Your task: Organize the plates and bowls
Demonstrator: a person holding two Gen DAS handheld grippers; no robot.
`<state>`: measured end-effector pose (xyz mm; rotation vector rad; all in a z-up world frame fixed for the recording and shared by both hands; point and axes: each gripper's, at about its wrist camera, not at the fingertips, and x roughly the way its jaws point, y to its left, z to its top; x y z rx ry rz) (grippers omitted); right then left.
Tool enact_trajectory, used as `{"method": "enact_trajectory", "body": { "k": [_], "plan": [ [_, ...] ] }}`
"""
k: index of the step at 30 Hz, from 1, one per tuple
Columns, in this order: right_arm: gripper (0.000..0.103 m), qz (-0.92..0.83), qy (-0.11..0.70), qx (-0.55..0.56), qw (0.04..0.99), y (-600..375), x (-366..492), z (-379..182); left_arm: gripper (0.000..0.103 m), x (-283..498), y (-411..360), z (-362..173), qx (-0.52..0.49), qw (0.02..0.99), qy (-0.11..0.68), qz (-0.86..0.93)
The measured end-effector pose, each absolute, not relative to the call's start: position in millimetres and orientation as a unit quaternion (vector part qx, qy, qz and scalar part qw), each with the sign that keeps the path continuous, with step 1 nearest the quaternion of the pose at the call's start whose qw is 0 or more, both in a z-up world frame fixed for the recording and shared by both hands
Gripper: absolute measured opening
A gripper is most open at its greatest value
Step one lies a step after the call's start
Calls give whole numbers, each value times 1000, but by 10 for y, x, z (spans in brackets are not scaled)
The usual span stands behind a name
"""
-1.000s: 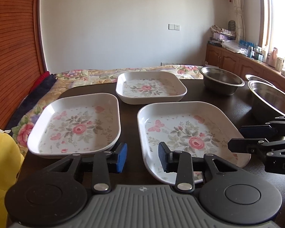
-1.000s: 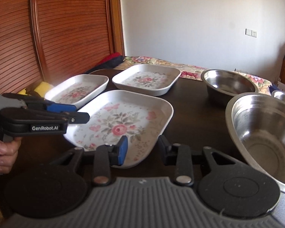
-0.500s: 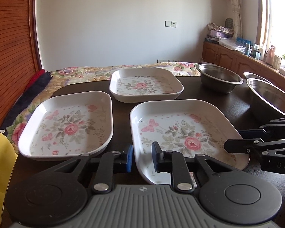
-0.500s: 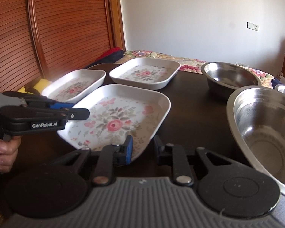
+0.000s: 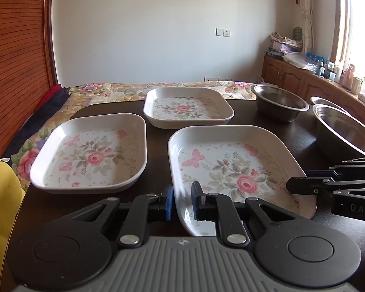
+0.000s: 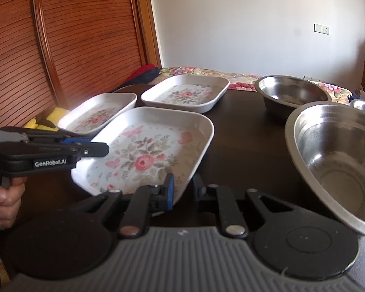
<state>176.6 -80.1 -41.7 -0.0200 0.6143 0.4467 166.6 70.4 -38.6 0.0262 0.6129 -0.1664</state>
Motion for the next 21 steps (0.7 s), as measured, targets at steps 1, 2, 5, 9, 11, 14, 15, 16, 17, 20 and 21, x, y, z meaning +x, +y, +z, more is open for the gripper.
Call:
{"method": "enact_trajectory", "body": {
  "k": [1,2,5,9,11,14,15,16,17,20,21],
  "plan": [
    [17,218,299,-10,929,-801,1751,-414,17,1647,699,-380,13,950,301,-82],
    [17,218,298,-10,929,-804,1737,-410,17,1628,696,-375,14,950,301,-82],
    [17,217,295,-11,930,-808,1698,-396,17,1565,689,-364,15,950,300,-81],
    [17,218,291,-8,932,-836,1645,-375,17,1464,673,-346,18,951,297,-80],
    [17,216,290,-6,932,-853,1611,-373,17,1405,666,-341,17,951,297,-81],
    [17,215,288,-4,933,-857,1522,-370,17,1308,664,-328,14,951,297,-82],
    [17,215,288,-4,933,-855,1490,-367,17,1272,664,-326,14,951,297,-82],
    [17,215,287,-5,934,-855,1448,-365,17,1235,664,-320,14,951,297,-81],
    [17,215,286,-5,934,-853,1408,-364,17,1197,663,-312,14,952,296,-81],
    [17,216,283,-4,934,-879,1366,-375,17,1066,666,-285,16,952,294,-81],
    [17,216,282,-5,935,-885,1351,-380,17,1025,672,-278,16,952,294,-80]
  ]
}}
